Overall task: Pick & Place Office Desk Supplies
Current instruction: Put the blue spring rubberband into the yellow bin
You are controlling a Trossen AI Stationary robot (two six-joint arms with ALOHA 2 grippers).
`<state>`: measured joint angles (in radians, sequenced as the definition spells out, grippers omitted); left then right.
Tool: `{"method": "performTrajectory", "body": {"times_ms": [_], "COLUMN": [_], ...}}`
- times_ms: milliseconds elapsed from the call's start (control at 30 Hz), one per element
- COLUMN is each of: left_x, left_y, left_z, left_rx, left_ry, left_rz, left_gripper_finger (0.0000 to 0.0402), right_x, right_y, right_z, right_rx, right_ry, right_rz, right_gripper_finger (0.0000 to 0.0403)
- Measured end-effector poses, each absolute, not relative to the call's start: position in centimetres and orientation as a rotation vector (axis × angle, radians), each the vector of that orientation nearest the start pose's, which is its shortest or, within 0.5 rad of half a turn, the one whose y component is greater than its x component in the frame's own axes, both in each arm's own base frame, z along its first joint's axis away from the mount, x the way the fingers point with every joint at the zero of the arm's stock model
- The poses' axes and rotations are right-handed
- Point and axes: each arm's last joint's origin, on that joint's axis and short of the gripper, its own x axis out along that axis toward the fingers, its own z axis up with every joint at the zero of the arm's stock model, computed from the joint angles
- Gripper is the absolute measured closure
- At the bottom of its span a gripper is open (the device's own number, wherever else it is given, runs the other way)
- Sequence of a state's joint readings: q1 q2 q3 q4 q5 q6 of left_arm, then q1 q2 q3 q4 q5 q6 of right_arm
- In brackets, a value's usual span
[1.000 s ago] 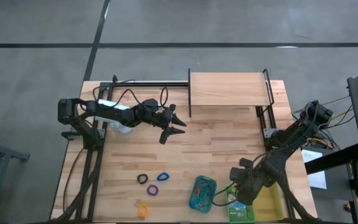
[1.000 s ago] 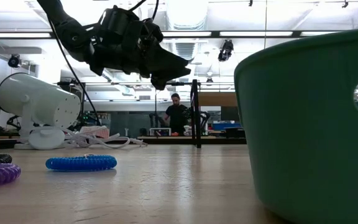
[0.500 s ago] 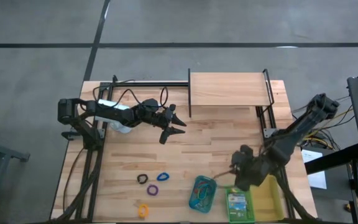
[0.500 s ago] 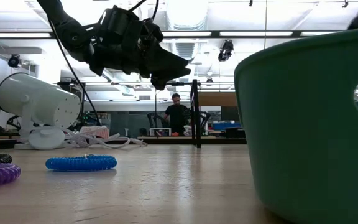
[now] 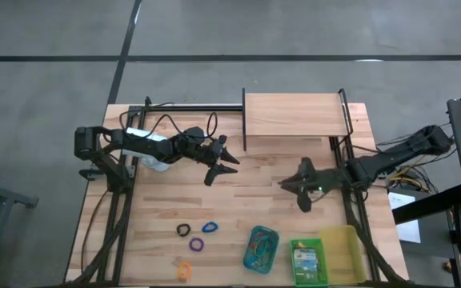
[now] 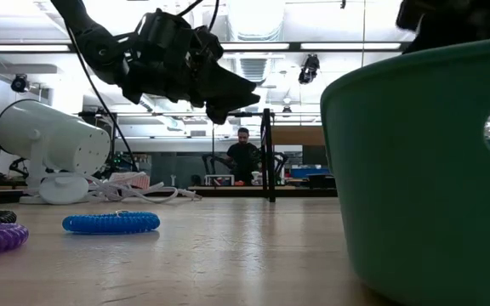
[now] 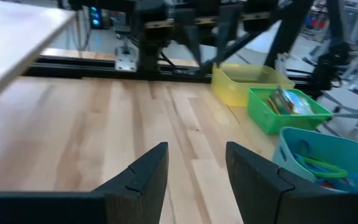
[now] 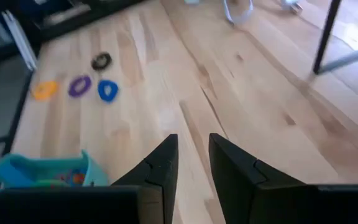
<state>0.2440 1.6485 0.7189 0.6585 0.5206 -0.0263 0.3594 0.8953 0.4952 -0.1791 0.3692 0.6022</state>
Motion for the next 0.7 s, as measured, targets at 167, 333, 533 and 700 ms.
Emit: {"method": "performTrajectory", "body": {"times_ms": [167,333,533,700], "left_x": [31.6,31.5,31.5,31.5], "left_y": [6.1,6.0,6.0,6.0], "left_z": [17.8,17.6,17.5,17.5], "left_rx": [-0.159,-0.175,-0.179,-0.18], "left_ry": [0.291,0.313,0.322,0.325], "left_rz": [-0.375,-0.406,-0.403,-0.403], "left_gripper_finger": [0.0236,0.0236,0.0236,0.0236], "right_x": [17.9,18.2,18.5,18.7], "right_y": [3.6,2.1,0.3,-1.0], "right_z": [19.9,19.4,19.9,20.1], "right_rx": [0.413,0.344,0.218,0.199], "right_ry": [0.445,0.348,0.283,0.28], "right_rz": [-0.126,-0.104,-0.135,-0.102], "right_gripper_finger": [0.0311,0.0311,0.0318,0.0324]}}
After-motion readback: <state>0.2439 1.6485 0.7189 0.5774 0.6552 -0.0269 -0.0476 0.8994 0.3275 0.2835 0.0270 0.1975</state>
